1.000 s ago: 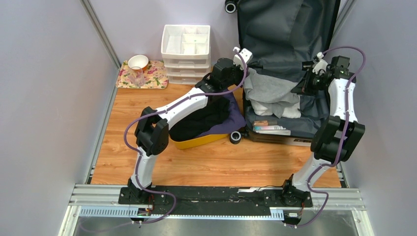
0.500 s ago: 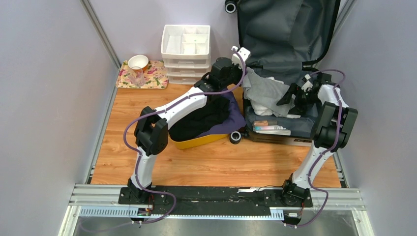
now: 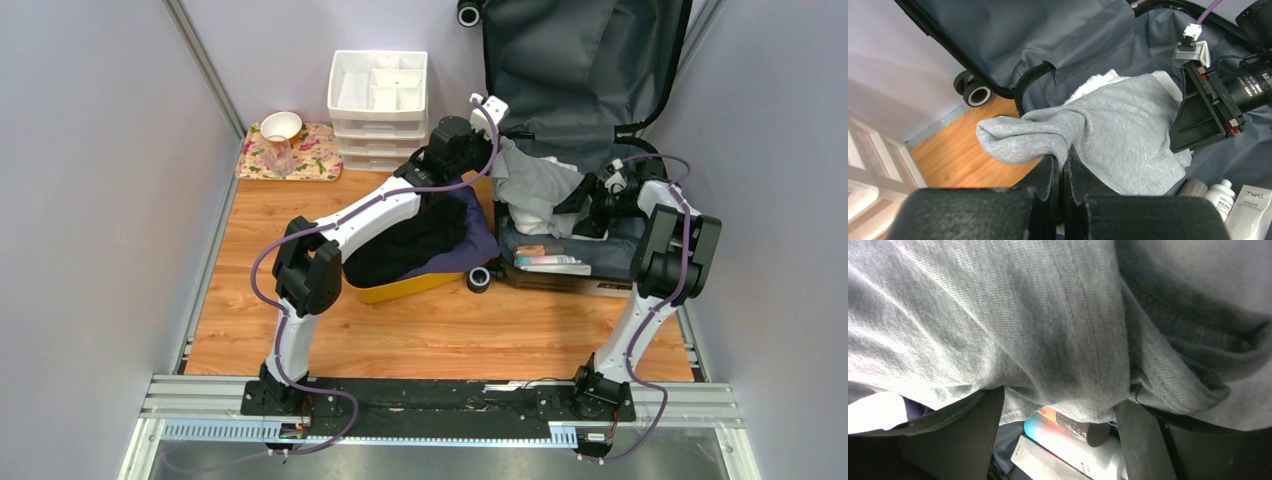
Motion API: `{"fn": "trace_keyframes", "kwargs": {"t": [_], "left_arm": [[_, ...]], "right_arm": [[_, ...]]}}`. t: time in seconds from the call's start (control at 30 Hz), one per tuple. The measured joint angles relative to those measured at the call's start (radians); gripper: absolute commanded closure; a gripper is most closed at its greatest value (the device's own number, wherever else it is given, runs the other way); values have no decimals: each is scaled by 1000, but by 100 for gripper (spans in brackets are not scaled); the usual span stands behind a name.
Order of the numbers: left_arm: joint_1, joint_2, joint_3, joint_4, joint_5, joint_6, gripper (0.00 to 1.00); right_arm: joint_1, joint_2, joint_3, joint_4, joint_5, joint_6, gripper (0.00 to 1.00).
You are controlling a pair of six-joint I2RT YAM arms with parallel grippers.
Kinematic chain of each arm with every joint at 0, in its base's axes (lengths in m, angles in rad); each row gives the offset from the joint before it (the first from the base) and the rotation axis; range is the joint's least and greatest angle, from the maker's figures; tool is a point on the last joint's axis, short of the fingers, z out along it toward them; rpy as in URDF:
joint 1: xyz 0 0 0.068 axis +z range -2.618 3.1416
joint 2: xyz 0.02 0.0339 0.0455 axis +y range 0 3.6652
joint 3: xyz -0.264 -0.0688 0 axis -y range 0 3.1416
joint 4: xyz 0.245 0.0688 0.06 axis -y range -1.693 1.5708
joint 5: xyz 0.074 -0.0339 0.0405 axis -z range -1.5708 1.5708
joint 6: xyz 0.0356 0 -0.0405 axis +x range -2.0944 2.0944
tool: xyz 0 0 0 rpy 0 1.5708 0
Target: Open, take out, and arrange the luggage
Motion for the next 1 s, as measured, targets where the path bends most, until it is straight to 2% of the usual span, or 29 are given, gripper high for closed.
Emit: {"fn": "trace_keyframes", "kwargs": {"t": [0.03,0.07,0.13,0.2,0.33,0.43,0.6,0.8,1.0], "left_arm": [[1,0,0,-1,0,0,100],[2,0,0,-2,0,0,100],[2,0,0,-3,0,-1,100],[3,0,0,-3,0,-2,100],[4,0,0,-7,0,-3,100],[5,0,0,-8,0,-6,100],[6,0,0,-8,1,-19,100],[8,0,0,-8,1,-23,100],[9,0,0,-8,1,-27,100]], "right_arm": [[0,5,-5,8,-11,5,31],[0,6,-11,13,-18,8,36],[0,6,-22,26,-33,22,38],[-1,10,-21,20,-47,25,37],[-25,6,-14,-26,-57,1,23],[-53,-11,-5,-81,-56,-22,19],[-74,-72,-66,-90,-80,-3,18],[-36,-90,-198,0,-92,96,17],[-26,-87,-249,128,-93,165,25]]}}
